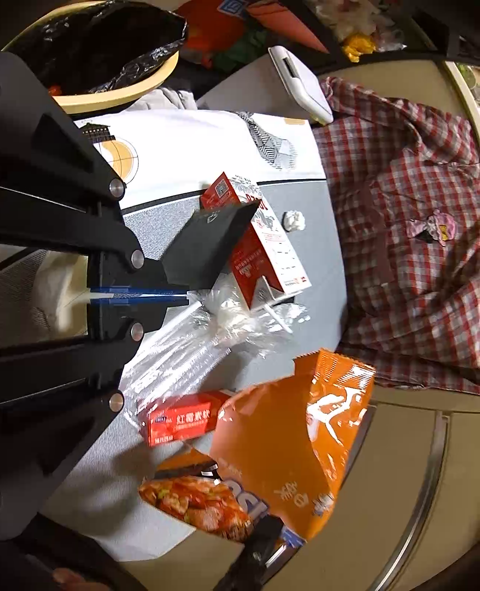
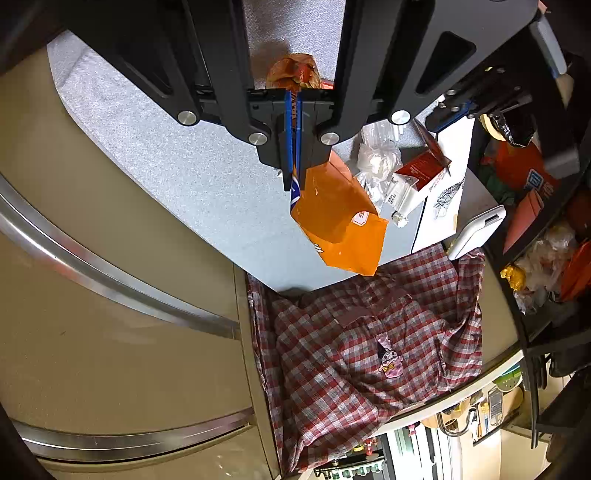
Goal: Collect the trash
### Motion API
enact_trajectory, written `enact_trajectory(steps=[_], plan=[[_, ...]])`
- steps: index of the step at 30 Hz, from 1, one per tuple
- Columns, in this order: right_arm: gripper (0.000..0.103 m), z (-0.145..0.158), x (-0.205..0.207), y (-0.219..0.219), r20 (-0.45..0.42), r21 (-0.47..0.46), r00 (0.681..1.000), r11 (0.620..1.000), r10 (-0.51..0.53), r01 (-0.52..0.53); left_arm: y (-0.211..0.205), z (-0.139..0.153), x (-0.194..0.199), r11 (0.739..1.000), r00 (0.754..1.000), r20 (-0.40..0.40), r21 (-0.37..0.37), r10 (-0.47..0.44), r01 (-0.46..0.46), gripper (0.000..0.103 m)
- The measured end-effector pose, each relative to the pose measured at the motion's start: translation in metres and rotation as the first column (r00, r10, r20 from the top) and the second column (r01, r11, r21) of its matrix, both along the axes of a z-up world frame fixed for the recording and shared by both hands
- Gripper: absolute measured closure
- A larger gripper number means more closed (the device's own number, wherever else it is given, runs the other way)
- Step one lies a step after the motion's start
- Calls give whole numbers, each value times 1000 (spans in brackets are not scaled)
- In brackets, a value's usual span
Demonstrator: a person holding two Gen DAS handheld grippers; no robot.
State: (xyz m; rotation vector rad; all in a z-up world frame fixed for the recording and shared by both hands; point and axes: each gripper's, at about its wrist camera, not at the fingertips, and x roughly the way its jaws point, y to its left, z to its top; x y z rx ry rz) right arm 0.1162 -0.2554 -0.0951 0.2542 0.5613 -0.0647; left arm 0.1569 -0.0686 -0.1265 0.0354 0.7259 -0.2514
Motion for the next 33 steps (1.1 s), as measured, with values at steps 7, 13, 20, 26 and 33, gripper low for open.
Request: enact_trajectory(steps=[7,13,20,26,33], plan=[[102,2,0,2,11,-6,1000,1000,8,-8,8,16,-14,1000,999,51,-7,-2,3,103],[102,4,-4,10,15,-3,999,1000,31,-31,16,8,-5,999,999,-22,-39,32,-33,88],[102,2,-2,7,11,-13,1000,1000,27,-26,4,5,7,998,998,5,-15,63,-63,41],[102,-5,4,-2,-17,6,1000,1000,2,-2,-2,-7,26,996,995,-29,2,94,-94,46],[102,-13,11,-4,-40,6,999,1000,-7,7,9,-8,32,992,993,-43,-56,109,-112,99]])
